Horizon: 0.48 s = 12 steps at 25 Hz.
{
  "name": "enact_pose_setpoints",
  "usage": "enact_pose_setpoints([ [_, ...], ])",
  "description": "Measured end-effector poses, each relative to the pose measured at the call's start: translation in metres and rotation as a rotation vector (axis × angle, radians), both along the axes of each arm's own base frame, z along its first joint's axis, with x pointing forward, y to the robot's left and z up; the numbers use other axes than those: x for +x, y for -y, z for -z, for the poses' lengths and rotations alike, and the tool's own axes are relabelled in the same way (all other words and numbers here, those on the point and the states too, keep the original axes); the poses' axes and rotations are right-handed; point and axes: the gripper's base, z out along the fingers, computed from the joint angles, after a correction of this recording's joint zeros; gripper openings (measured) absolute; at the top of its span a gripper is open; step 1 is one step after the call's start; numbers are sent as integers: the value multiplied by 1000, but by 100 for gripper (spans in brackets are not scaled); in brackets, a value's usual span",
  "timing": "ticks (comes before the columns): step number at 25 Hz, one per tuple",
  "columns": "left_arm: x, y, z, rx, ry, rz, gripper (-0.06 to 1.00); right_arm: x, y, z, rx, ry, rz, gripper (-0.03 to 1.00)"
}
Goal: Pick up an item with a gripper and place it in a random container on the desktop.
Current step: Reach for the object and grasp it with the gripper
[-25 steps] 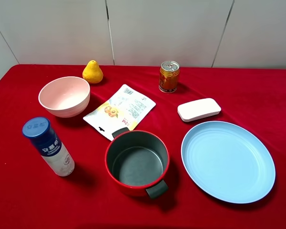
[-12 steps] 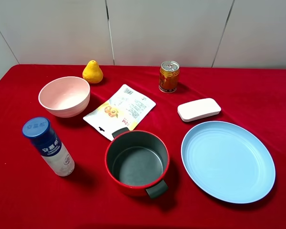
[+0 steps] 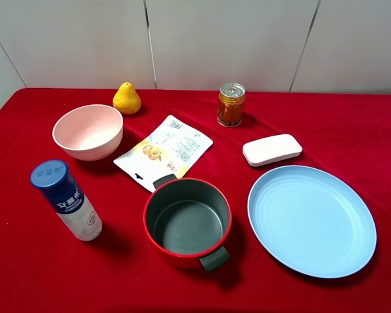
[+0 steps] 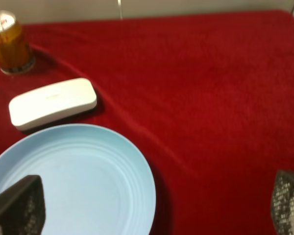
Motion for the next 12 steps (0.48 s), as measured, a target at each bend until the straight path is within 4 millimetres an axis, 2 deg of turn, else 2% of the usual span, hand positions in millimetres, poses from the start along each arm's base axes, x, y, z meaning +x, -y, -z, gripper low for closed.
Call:
enact_pose_setpoints([
  [6,0,0,0,0,0,0,100,39,-2,-21,-39,-54,-26,69],
  [7,0,0,0,0,0,0,100,39,-2,-21,-39,-54,-26,69],
  [9,0,0,0,0,0,0,100,54,-2,-27,-65,-83,-44,69],
  [10,0,0,0,0,0,0,100,71,-4,-29,-89,-128,-77,69],
  [12,0,0,0,0,0,0,100,87,-6,-32,-123,-164,-122,69],
])
